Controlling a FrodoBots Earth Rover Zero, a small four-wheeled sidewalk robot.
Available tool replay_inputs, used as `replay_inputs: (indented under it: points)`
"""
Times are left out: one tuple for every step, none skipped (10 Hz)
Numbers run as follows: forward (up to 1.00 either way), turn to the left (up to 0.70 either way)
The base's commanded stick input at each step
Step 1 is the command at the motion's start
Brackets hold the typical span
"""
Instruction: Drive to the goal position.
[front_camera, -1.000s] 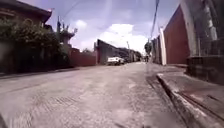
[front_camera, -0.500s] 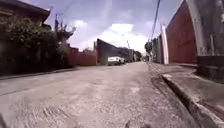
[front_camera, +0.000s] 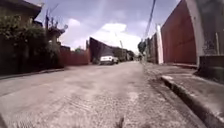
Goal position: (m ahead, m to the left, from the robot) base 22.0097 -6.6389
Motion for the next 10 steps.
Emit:
replay_inputs:
  points:
    - [0.85, 0.01]
    - [0.85, -0.03]
    - [0.85, -0.33]
    - [0.85, -0.33]
    - [0.89, 0.01]
    - [1.00, 0.01]
    - [1.00, 0.01]
    - [1.00, -0.06]
    - [1.00, -0.35]
    - [1.00, -0.39]
